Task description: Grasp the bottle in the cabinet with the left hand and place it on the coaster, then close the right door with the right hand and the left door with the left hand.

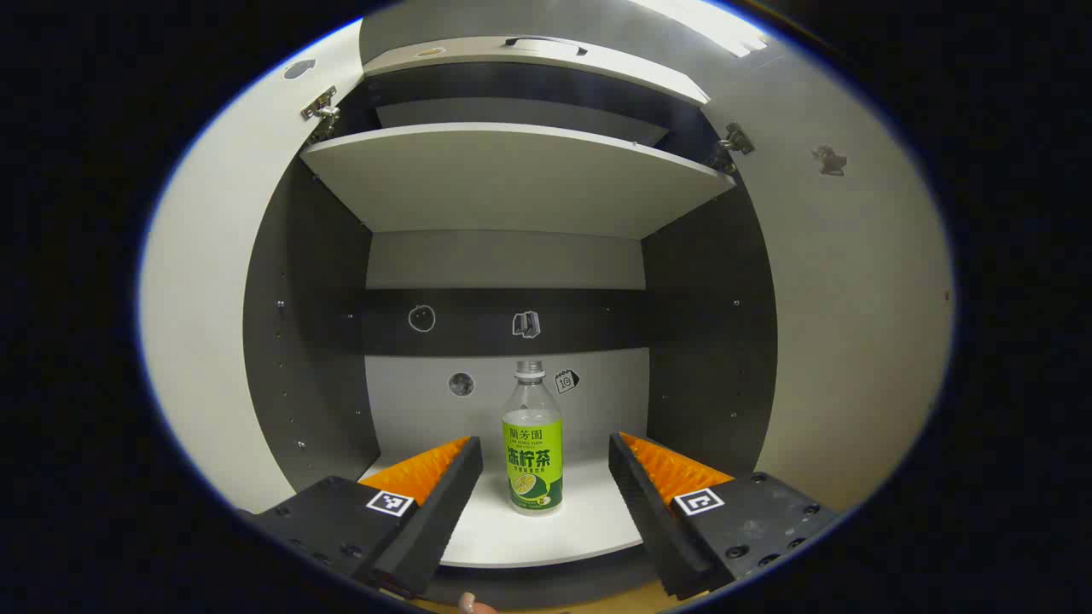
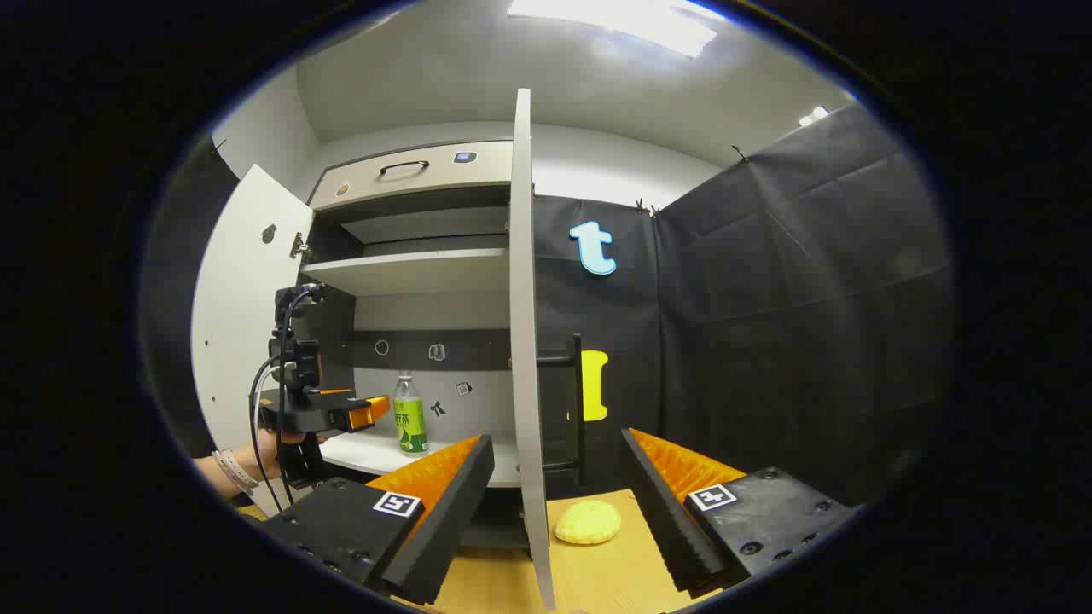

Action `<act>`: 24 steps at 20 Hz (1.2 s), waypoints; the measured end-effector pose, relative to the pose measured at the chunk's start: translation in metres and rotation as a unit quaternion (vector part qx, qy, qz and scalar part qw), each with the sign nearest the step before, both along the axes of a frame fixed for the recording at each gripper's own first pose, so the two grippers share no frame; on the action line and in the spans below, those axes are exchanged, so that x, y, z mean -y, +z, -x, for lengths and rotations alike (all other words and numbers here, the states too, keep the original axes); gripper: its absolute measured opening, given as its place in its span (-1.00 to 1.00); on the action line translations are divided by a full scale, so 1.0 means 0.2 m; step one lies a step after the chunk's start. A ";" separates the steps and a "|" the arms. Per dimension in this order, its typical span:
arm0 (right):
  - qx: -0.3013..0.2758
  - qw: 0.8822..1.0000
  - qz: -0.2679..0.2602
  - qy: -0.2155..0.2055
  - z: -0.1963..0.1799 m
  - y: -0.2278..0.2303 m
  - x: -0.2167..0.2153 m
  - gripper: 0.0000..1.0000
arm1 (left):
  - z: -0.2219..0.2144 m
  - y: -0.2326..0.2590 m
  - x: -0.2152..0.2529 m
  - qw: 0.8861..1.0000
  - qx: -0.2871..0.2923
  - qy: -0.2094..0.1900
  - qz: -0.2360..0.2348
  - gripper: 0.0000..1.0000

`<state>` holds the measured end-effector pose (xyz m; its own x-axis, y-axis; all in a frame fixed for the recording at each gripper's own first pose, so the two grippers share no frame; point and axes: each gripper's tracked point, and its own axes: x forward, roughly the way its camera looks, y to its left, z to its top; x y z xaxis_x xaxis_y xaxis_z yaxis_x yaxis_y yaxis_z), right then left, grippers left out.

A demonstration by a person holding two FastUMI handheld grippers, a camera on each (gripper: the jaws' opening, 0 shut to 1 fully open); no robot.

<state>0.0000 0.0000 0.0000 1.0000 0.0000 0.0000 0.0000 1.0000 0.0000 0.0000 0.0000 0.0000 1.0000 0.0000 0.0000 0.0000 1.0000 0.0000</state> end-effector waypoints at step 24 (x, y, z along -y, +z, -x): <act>-0.006 0.997 0.006 0.082 0.08 -0.02 -0.47 0.94 | 0.69 0.06 -0.11 1.000 -0.008 -0.001 0.004 0.89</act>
